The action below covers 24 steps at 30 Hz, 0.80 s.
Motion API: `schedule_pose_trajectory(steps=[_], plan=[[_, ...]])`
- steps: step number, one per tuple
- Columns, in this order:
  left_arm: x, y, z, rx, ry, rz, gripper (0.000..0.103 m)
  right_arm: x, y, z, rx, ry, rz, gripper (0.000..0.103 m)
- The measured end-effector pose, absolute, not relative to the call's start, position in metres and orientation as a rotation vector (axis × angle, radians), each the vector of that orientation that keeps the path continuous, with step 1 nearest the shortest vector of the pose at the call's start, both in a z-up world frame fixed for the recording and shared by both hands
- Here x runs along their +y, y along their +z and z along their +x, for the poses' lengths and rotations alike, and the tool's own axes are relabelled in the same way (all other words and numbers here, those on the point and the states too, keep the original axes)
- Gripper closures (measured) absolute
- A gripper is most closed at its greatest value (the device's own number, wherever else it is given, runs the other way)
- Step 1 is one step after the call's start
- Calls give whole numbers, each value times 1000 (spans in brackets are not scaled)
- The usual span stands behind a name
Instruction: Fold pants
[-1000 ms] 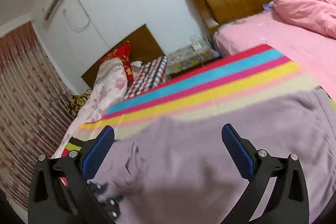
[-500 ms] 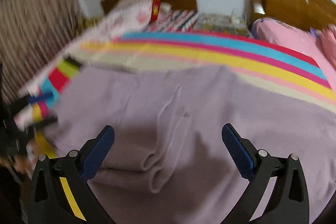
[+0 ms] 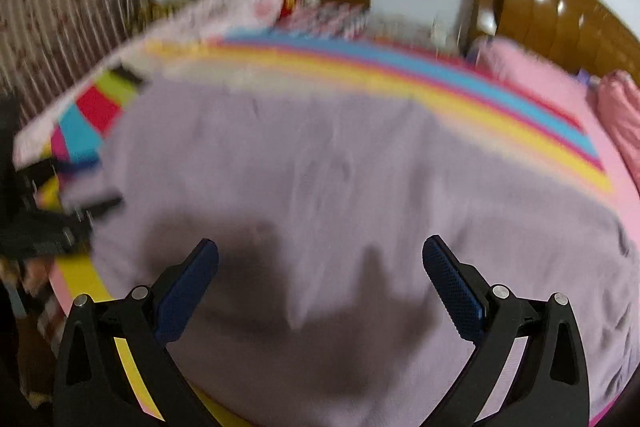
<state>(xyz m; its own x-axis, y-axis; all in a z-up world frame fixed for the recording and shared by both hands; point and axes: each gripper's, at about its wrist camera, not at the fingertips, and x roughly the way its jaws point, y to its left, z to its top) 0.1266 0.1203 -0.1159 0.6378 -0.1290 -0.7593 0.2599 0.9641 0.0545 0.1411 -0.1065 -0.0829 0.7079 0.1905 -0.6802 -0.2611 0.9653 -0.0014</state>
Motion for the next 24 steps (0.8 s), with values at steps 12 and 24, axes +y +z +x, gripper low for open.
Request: schedule_pose_trajectory(steps=[12, 24], plan=[[117, -118, 128, 871, -194, 162, 13, -101, -118, 164, 917, 286, -123, 5], [46, -64, 113, 697, -194, 331, 2, -209, -83, 97, 795, 224, 141, 5]])
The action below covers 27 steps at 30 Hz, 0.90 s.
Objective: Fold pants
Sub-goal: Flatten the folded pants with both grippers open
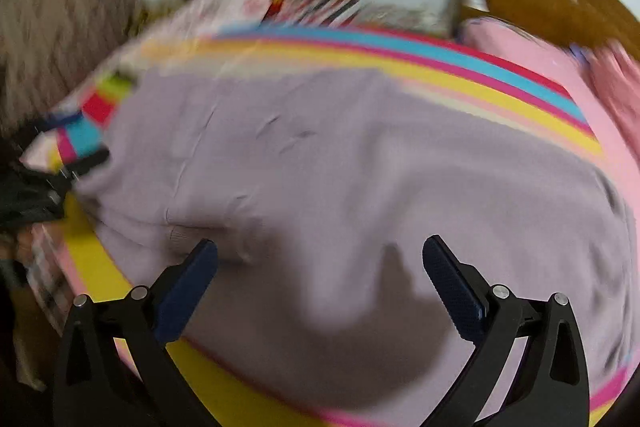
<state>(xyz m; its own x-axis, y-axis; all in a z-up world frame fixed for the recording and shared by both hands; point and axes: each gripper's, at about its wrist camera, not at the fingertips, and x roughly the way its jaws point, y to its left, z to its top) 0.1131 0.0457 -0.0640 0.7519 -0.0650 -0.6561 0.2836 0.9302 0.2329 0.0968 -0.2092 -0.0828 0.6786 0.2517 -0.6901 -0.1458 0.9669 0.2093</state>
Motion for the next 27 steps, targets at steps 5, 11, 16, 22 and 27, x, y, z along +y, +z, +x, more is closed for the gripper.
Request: schedule_pose_trajectory(steps=[5, 11, 16, 22, 27], plan=[[-15, -75, 136, 695, -269, 409, 2, -331, -95, 26, 734, -13, 516, 5], [-45, -105, 161, 796, -325, 389, 2, -391, -107, 0, 692, -105, 648, 5], [-26, -121, 175, 888, -373, 225, 2, -408, -122, 34, 806, -94, 708, 4], [-25, -125, 171, 857, -386, 219, 1, -394, -122, 50, 899, -124, 596, 4], [-23, -125, 173, 861, -395, 214, 1, -374, -125, 52, 954, -152, 487, 4]])
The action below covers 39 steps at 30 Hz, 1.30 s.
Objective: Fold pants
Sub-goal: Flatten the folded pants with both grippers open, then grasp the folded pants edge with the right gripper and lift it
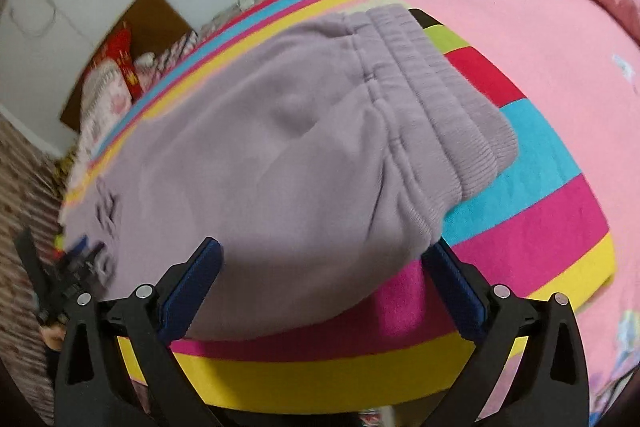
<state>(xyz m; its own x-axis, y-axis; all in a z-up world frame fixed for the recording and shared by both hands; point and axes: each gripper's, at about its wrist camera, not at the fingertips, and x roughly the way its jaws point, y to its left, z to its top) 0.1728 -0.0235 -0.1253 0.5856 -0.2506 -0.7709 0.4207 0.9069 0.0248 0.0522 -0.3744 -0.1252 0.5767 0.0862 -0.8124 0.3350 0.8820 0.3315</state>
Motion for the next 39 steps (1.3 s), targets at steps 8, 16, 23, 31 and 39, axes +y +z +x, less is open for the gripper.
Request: schedule_pose_trajectory(steps=[8, 16, 23, 31, 39], plan=[[-23, -125, 173, 861, -396, 214, 1, -369, -126, 54, 936, -230, 454, 4], [-23, -125, 173, 860, -396, 215, 1, -371, -125, 55, 919, -251, 470, 11], [-23, -125, 173, 860, -396, 214, 1, -395, -128, 38, 874, -176, 688, 53], [-22, -124, 173, 862, -400, 211, 1, -395, -133, 49, 784, -166, 797, 67], [-18, -121, 171, 864, -424, 190, 4, -392, -114, 28, 515, -77, 874, 81]])
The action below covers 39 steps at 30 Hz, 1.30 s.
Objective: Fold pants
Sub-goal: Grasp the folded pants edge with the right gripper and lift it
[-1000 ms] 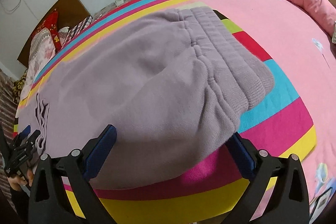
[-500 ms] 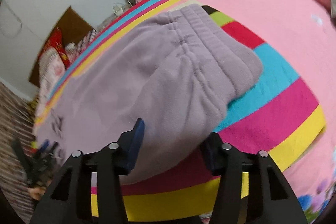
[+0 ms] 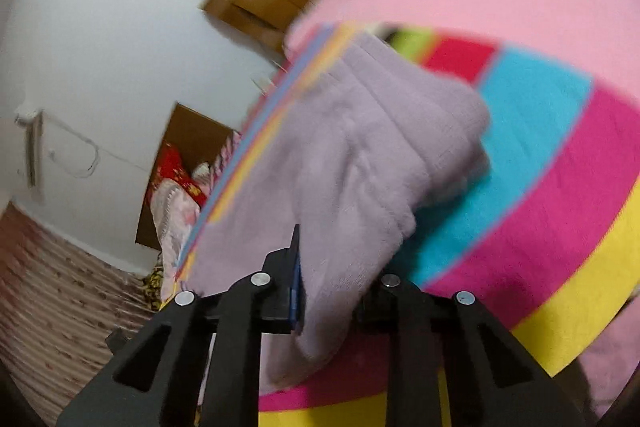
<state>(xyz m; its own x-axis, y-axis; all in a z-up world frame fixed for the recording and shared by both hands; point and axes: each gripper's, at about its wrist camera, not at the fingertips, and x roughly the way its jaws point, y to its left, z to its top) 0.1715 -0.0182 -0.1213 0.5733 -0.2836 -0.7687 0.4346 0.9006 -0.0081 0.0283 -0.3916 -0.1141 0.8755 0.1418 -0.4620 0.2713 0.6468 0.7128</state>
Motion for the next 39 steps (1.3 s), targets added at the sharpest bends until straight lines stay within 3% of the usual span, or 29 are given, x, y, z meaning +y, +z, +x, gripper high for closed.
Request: schedule_pose_trajectory(steps=[2, 4, 8, 11, 17, 27, 31, 32, 36, 39], plan=[[6, -104, 164, 845, -451, 78, 12, -353, -63, 39, 471, -90, 642, 81], [38, -81, 153, 763, -432, -23, 11, -287, -10, 58, 432, -49, 339, 81], [102, -55, 134, 686, -268, -79, 11, -155, 26, 78, 376, 131, -37, 81], [152, -50, 122, 674, -150, -142, 10, -41, 4, 83, 380, 301, -328, 82], [204, -67, 102, 734, -59, -197, 10, 94, -124, 80, 543, 442, -845, 81], [190, -71, 110, 780, -328, -323, 11, 82, -116, 67, 492, 461, -809, 76], [189, -74, 114, 803, -321, -315, 10, 49, -84, 63, 575, 714, -476, 55], [191, -75, 117, 806, -317, -322, 10, 39, -75, 66, 582, 742, -397, 54], [206, -84, 119, 816, -247, -354, 11, 19, -59, 96, 612, 699, -310, 55], [208, -88, 118, 816, -216, -354, 10, 29, -72, 117, 680, 687, -377, 64]])
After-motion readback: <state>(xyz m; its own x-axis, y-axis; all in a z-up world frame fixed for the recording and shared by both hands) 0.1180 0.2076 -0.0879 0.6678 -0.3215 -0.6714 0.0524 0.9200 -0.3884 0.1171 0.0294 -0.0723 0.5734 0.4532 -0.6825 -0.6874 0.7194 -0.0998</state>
